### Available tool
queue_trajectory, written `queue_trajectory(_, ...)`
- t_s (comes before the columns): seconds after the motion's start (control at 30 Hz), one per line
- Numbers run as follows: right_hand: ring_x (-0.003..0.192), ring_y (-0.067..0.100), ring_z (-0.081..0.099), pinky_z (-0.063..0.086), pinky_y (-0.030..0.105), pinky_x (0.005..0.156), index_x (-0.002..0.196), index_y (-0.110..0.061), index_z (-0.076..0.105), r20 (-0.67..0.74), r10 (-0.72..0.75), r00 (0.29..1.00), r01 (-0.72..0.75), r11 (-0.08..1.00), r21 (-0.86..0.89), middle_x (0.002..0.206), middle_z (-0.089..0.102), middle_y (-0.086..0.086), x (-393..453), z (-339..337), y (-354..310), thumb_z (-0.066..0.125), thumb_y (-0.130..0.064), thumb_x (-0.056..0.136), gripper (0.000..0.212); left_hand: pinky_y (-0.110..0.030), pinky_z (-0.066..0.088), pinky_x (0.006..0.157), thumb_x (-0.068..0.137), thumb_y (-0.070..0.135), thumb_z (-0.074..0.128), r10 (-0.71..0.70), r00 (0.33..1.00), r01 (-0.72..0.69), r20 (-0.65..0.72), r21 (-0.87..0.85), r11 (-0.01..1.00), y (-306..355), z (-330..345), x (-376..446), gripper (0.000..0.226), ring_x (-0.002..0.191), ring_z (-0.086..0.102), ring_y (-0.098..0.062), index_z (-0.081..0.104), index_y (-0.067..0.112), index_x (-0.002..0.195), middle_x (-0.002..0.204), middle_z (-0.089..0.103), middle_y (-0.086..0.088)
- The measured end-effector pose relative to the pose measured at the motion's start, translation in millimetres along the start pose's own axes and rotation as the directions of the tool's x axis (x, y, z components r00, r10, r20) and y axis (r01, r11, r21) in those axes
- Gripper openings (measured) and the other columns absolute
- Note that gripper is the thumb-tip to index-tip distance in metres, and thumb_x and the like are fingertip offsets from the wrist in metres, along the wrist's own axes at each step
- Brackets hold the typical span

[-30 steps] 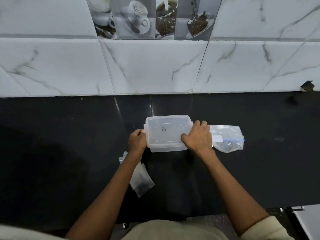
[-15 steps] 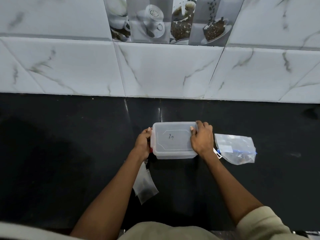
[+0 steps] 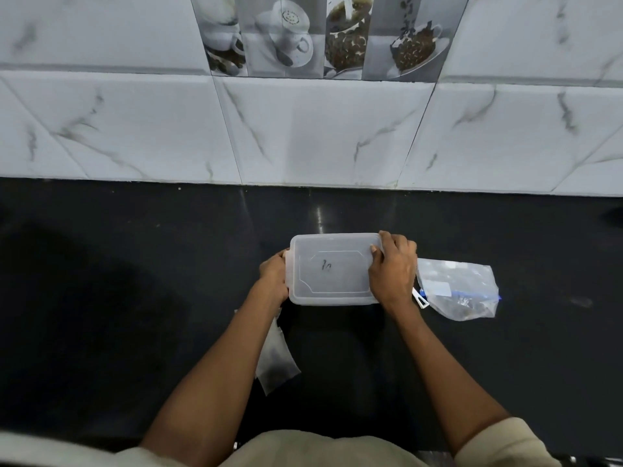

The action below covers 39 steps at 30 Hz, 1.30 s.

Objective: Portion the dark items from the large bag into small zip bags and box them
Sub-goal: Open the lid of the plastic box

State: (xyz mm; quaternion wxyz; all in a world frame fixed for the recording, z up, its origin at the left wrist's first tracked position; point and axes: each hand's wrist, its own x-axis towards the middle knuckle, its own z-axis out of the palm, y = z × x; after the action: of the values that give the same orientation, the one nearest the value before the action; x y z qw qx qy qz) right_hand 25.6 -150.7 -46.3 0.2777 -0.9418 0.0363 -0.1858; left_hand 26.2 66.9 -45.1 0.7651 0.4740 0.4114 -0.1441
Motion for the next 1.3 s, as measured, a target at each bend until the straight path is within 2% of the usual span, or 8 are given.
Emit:
queue_trajectory(0.17, 0.105, 0.029, 0.052, 0.051, 0.042, 0.085, 0.128, -0.005, 0.062, -0.051, -0.066, 0.997, 0.072, 0.988, 0.137, 0.114, 0.062, 0.012, 2.2, -2.7, 1.5, 0.066, -0.008, 0.094, 0.034, -0.039, 0.057, 0.054, 0.082, 0.000, 0.066, -0.051, 0.999, 0.050, 0.013, 0.080, 0.996, 2.2, -9.2, 15.8, 0.014, 0.051, 0.062, -0.026, 0.061, 0.013, 0.083, 0.076, 0.062, -0.007)
queue_trajectory(0.27, 0.106, 0.021, 0.052, 0.048, 0.030, 0.089, 0.129, -0.009, 0.063, 0.005, -0.018, 1.000, 0.015, 0.940, 0.341, 0.112, 0.061, 0.004, -4.5, -15.5, 6.7, 0.071, -0.003, 0.090, 0.041, -0.049, 0.062, 0.070, 0.055, 0.001, 0.082, -0.053, 0.997, 0.055, 0.056, -0.031, 0.998, -0.7, -10.3, 12.5, 0.033, 0.067, 0.063, -0.028, 0.069, 0.013, 0.082, 0.082, 0.065, -0.009)
queue_trajectory(0.47, 0.085, 0.018, 0.060, 0.045, 0.015, 0.075, 0.092, -0.022, 0.077, 0.329, -0.148, 0.933, -0.087, 0.792, 0.604, 0.090, 0.064, 0.002, -36.3, -84.2, 35.9, 0.078, 0.014, 0.075, 0.040, -0.051, 0.064, 0.070, 0.088, -0.002, 0.058, 0.101, 0.994, -0.098, -0.039, 0.058, 0.993, -7.3, -5.0, 5.9, 0.024, 0.074, 0.072, -0.032, 0.077, 0.011, 0.096, 0.085, 0.075, -0.012)
queue_trajectory(0.63, 0.089, 0.016, 0.063, 0.052, 0.029, 0.076, 0.074, -0.019, 0.074, 0.276, -0.222, 0.935, 0.088, 0.901, 0.426, 0.087, 0.066, -0.007, -75.5, -99.3, 73.6, 0.077, 0.020, 0.063, 0.041, -0.050, 0.064, 0.074, 0.095, 0.008, 0.055, 0.146, 0.987, -0.136, -0.071, 0.131, 0.982, -16.1, -4.5, 8.3, 0.024, 0.076, 0.073, -0.030, 0.077, 0.016, 0.099, 0.086, 0.077, -0.010)
queue_trajectory(0.8, 0.085, 0.019, 0.052, 0.043, 0.034, 0.066, 0.081, -0.027, 0.069, 0.434, -0.290, 0.853, 0.309, 0.951, 0.028, 0.092, 0.056, -0.013, -116.3, -86.2, 85.2, 0.058, 0.010, 0.051, 0.049, -0.040, 0.057, 0.072, 0.097, 0.022, 0.052, 0.195, 0.980, -0.186, -0.049, 0.136, 0.973, -26.0, -10.9, 4.3, 0.025, 0.068, 0.064, -0.023, 0.072, 0.013, 0.085, 0.076, 0.069, -0.006)
queue_trajectory(1.07, 0.081, 0.022, 0.051, 0.036, 0.032, 0.067, 0.076, -0.023, 0.069, 0.475, -0.136, 0.869, 0.272, 0.935, -0.229, 0.087, 0.057, -0.006, -135.6, -60.9, 77.8, 0.069, 0.000, 0.053, 0.032, -0.038, 0.055, 0.077, 0.103, 0.023, 0.043, 0.269, 0.963, -0.268, 0.012, 0.115, 0.956, -36.8, -17.9, -5.0, 0.030, 0.079, 0.065, -0.024, 0.070, 0.010, 0.095, 0.087, 0.070, -0.009)
queue_trajectory(1.17, 0.079, 0.022, 0.050, 0.040, 0.035, 0.066, 0.074, -0.018, 0.070, 0.419, -0.137, 0.898, 0.242, 0.947, -0.210, 0.083, 0.060, -0.003, -129.7, -58.4, 61.7, 0.073, -0.002, 0.060, 0.022, -0.042, 0.054, 0.094, 0.104, 0.022, 0.042, 0.282, 0.959, -0.277, -0.025, 0.127, 0.952, -33.7, -20.2, -8.9, 0.032, 0.098, 0.066, -0.027, 0.067, 0.009, 0.118, 0.107, 0.073, -0.010)
queue_trajectory(1.3, 0.084, 0.022, 0.055, 0.050, 0.035, 0.073, 0.083, -0.015, 0.072, 0.395, -0.252, 0.884, 0.238, 0.968, 0.085, 0.087, 0.064, 0.000, -122.9, -47.4, 23.0, 0.069, 0.003, 0.063, 0.026, -0.032, 0.049, 0.099, 0.103, 0.011, 0.045, 0.410, 0.904, -0.396, -0.118, 0.128, 0.909, -27.3, -32.1, -15.7, 0.025, 0.106, 0.059, -0.020, 0.062, 0.019, 0.120, 0.101, 0.063, 0.000)
